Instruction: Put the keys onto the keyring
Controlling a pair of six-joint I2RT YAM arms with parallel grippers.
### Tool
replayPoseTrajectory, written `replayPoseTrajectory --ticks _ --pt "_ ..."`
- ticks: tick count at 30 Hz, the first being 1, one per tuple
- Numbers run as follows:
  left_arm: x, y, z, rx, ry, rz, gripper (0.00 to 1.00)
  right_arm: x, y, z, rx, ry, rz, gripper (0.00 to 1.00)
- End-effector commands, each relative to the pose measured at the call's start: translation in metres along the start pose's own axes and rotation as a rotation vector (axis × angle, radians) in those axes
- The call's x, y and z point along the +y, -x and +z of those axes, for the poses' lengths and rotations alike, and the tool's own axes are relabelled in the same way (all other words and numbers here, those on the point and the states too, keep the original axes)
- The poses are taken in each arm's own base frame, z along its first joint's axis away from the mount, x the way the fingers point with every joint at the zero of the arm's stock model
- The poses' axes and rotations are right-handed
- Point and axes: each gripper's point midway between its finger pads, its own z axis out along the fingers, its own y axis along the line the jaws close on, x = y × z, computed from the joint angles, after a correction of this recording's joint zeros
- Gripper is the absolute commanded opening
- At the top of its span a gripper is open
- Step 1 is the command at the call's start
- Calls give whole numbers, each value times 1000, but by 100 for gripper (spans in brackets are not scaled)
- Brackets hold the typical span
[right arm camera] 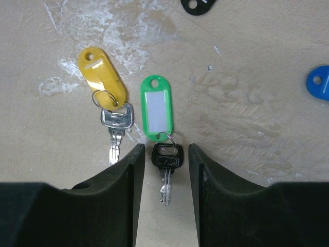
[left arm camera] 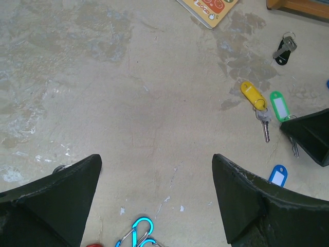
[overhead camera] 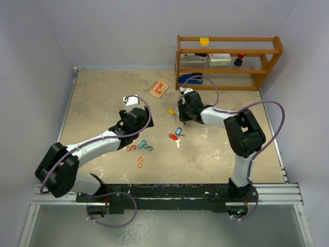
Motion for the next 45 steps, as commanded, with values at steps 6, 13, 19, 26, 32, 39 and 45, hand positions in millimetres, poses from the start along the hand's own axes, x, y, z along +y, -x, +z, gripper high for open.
replayPoseTrajectory --ticks 6,13,19,26,32,39,45 --pt "12 18 -3 -49 28 -46 85 9 22 5 -49 30 22 33" --pt "15 17 -2 -45 35 -49 85 7 24 3 -58 19 26 19" --pt "17 15 -1 -41 42 -46 85 4 28 -3 -74 6 24 8" --pt "29 6 1 -18 93 -27 85 -5 48 -22 -166 -36 8 0" --pt "34 -18 -1 44 82 -20 85 -4 63 -49 -235 -24 11 0" --pt "30 -47 -11 126 32 35 85 -2 68 -65 -261 -10 11 0" --pt "24 -70 -20 176 3 84 85 -1 71 -72 -275 -6 12 0"
